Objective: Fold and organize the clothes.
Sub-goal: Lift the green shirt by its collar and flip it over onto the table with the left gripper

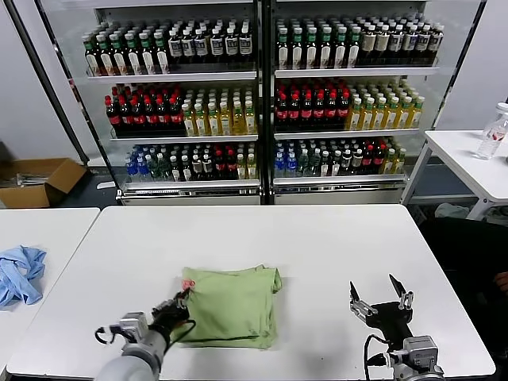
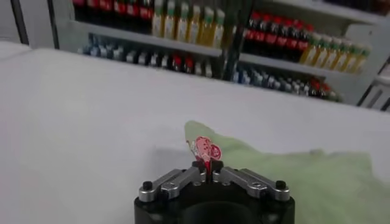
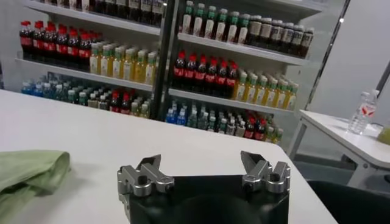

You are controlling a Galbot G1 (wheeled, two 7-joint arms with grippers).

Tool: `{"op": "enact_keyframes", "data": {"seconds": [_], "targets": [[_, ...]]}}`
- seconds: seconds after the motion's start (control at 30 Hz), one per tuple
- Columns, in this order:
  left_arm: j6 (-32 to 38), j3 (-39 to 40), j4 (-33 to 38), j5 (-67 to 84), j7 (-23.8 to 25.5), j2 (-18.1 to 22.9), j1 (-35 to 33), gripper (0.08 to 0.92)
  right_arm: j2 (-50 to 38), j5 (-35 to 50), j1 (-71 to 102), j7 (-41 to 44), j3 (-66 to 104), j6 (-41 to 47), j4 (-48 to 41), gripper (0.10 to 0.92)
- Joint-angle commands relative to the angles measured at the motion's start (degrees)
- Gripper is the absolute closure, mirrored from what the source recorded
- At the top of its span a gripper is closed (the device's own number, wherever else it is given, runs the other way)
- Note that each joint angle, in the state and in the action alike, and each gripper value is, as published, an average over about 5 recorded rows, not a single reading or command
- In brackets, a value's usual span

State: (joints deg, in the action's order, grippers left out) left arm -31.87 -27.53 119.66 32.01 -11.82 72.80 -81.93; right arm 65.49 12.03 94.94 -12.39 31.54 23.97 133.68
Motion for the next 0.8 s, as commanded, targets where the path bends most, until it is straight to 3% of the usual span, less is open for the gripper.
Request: {"op": "enact_keyframes", "data": {"seconds": [0.03, 0.17, 0.23, 0.3, 0.4, 0.57, 0.7, 0.8], "targets": [[-1.5, -24.8, 7.0, 21.5, -0.2, -18.9, -2.1, 0.899, 0.1, 0.1, -0.5, 0.0, -0.2, 0.0, -0.2, 0.203], [-1.6, -36.5, 4.2, 32.3, 1.5, -27.2, -6.2, 0.898, 0.1, 0.4, -1.4, 0.0, -0.7, 0.0, -0.5, 0.202], [-1.6, -35.9, 5.1, 33.2, 1.6, -28.1, -6.8, 0.898, 0.2, 0.4, -1.7, 0.0, -0.9, 0.0, -0.6, 0.203], [-1.5, -30.8, 7.5, 31.2, 1.6, -26.5, -5.8, 0.898, 0.4, 0.4, -1.8, 0.0, -1.0, -0.1, -0.7, 0.203], [-1.4, -15.3, 12.1, 23.7, 2.0, -18.8, -3.1, 0.898, 0.7, 0.4, -1.4, 0.0, -0.8, -0.3, -1.0, 0.202], [-1.3, 14.9, 12.9, 2.3, 7.5, 1.8, -1.4, 0.898, 0.6, 0.2, -0.7, -0.1, 0.1, -0.6, -0.9, 0.203], [-1.2, 26.2, 9.6, -6.1, 9.2, 11.8, -1.4, 0.898, 0.2, 0.3, -0.3, -0.1, 1.0, -0.5, -0.4, 0.203], [-1.2, 28.5, 8.1, -7.3, 8.8, 15.6, -0.2, 0.898, 0.1, 0.3, -0.2, -0.1, 1.1, -0.5, -0.4, 0.202]]}}
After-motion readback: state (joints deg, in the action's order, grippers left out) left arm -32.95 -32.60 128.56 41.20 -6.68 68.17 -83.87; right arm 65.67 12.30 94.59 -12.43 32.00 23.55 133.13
